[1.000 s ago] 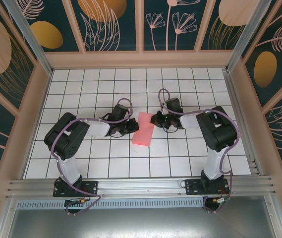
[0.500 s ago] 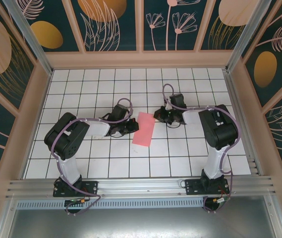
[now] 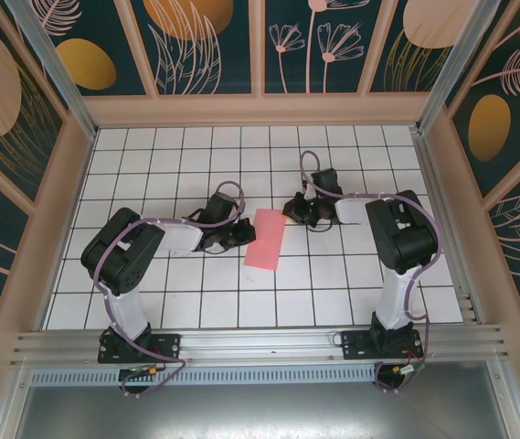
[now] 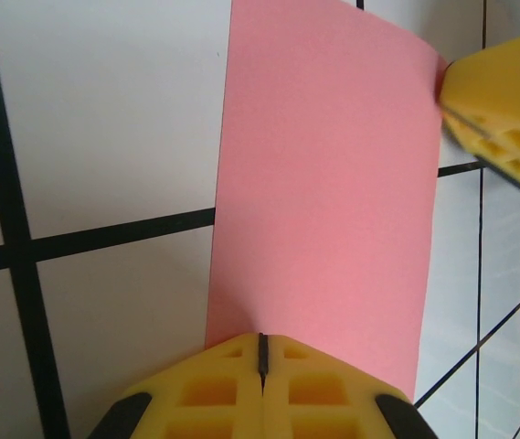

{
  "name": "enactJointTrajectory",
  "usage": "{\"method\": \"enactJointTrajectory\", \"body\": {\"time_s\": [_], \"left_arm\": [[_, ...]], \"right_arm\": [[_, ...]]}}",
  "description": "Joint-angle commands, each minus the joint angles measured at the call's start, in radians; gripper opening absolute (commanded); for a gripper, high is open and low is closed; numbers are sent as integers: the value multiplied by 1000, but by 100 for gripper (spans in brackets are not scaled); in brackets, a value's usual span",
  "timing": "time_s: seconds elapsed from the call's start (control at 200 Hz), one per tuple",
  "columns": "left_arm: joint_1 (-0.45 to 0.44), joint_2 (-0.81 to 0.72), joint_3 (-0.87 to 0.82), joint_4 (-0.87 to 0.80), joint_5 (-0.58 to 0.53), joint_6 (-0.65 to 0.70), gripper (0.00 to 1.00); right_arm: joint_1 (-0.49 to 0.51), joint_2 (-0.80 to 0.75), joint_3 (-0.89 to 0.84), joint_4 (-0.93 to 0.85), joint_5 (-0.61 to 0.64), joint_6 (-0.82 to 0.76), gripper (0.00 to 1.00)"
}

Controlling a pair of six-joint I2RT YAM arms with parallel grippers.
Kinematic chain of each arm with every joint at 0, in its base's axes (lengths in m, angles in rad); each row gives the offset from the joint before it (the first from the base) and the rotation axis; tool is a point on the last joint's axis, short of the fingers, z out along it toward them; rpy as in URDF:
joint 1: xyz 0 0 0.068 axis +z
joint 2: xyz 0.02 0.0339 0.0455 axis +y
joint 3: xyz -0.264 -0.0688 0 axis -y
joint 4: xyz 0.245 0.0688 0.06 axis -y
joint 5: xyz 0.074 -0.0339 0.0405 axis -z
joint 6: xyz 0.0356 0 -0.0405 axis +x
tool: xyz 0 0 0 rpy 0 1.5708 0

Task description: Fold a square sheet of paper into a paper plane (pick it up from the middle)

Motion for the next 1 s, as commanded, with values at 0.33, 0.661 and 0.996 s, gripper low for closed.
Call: {"method": "enactJointTrajectory", "body": {"time_s": [0.33,0.661,0.996], "left_arm": [[-5,1,-35,-130,-24,19,0],[-5,-2,-38,-127,-22,18,0],[-5,-8,-39,-132,-27,21,0]], "right_arm": [[5,59,10,12,69,24,7],[13,54,-32,21,161,-3,6],[37,-169,-96,166,233,-66,7]]}}
